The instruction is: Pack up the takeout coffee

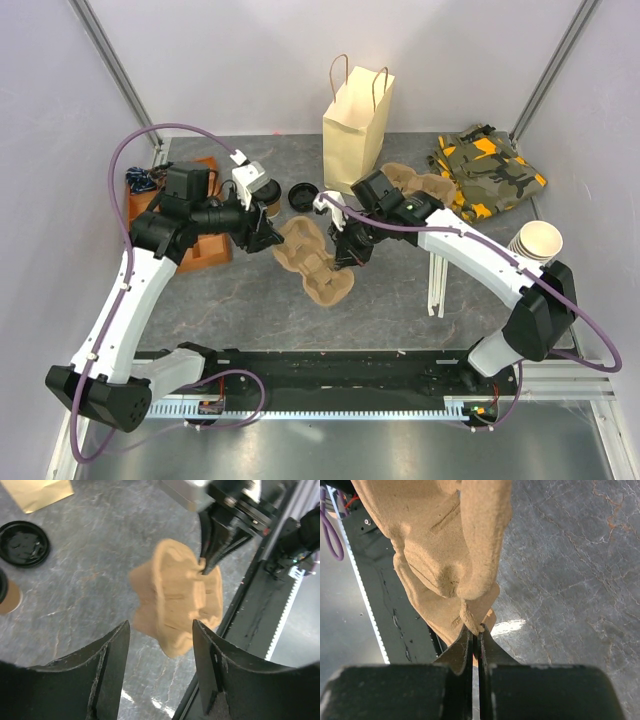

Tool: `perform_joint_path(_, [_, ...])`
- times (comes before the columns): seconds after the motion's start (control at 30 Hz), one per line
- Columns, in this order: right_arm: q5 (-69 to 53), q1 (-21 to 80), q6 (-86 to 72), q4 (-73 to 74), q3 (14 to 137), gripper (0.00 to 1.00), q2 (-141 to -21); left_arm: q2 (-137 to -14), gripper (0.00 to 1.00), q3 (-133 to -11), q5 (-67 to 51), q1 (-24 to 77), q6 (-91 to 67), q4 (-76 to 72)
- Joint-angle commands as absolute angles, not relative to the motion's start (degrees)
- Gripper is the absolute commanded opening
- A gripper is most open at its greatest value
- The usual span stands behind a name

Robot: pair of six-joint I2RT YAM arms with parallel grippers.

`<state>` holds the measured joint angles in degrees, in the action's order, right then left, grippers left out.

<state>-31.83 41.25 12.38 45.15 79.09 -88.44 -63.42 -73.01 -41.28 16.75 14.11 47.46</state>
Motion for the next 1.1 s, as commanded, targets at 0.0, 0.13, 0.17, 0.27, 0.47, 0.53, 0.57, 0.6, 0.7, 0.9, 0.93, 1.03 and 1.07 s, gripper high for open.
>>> perform_joint_path(0.0, [-29.1, 43.2, 14.8, 45.1, 79.1, 0.0, -86.4, -63.6, 0.59, -74.8, -37.9, 17.7, 16.2, 46.2])
perform_joint_path(0.13, [-28.3, 43.9, 14.9, 44.9, 79.5, 0.0, -86.3, -64.4, 0.56, -74.2, -38.1, 18.7, 16.4, 46.2])
perform_joint_path(0.17, [-28.2, 43.9, 14.9, 44.9, 79.6, 0.0, -86.4, -64.6, 0.51, -74.0, -38.5, 18.9, 16.4, 46.3])
perform_joint_path(0.27, [-27.9, 43.9, 14.7, 44.8, 79.9, 0.0, -86.3, -65.0, 0.42, -73.5, -37.8, 19.2, 15.7, 46.1])
perform_joint_path(0.47, [-26.7, 44.0, 14.9, 45.3, 80.7, 0.0, -86.4, -65.5, 0.41, -73.3, -39.2, 19.2, 15.6, 46.1])
perform_joint_path(0.53, [-26.7, 44.0, 14.8, 45.5, 81.0, 0.0, -86.6, -65.6, 0.43, -73.1, -39.5, 19.3, 15.6, 46.1])
perform_joint_path(0.57, [-26.9, 43.9, 14.7, 45.5, 81.1, 0.0, -86.7, -65.5, 0.43, -73.0, -39.3, 19.3, 15.6, 46.1])
perform_joint_path(0.6, [-26.9, 43.9, 14.7, 45.5, 81.1, 0.0, -86.7, -65.5, 0.43, -72.9, -39.3, 19.4, 15.6, 46.1])
perform_joint_path(0.7, [-27.2, 44.0, 14.4, 45.5, 81.2, 0.0, -86.7, -65.6, 0.43, -72.7, -39.3, 19.7, 16.1, 46.3])
perform_joint_path(0.9, [-27.9, 44.0, 14.9, 45.5, 81.1, 0.0, -86.1, -66.2, 0.43, -72.8, -39.0, 20.1, 16.1, 46.3])
perform_joint_path(0.93, [-27.9, 44.0, 14.9, 45.5, 81.1, 0.0, -86.1, -66.4, 0.43, -72.8, -39.1, 20.0, 15.9, 46.3])
perform_joint_path(1.03, [-27.9, 44.0, 15.0, 45.6, 81.4, 0.0, -86.0, -66.5, 0.35, -72.7, -38.8, 20.1, 15.7, 46.3])
perform_joint_path(1.07, [-27.9, 44.0, 15.1, 45.6, 81.6, 0.0, -86.0, -66.4, 0.31, -72.7, -38.8, 20.1, 15.6, 46.3])
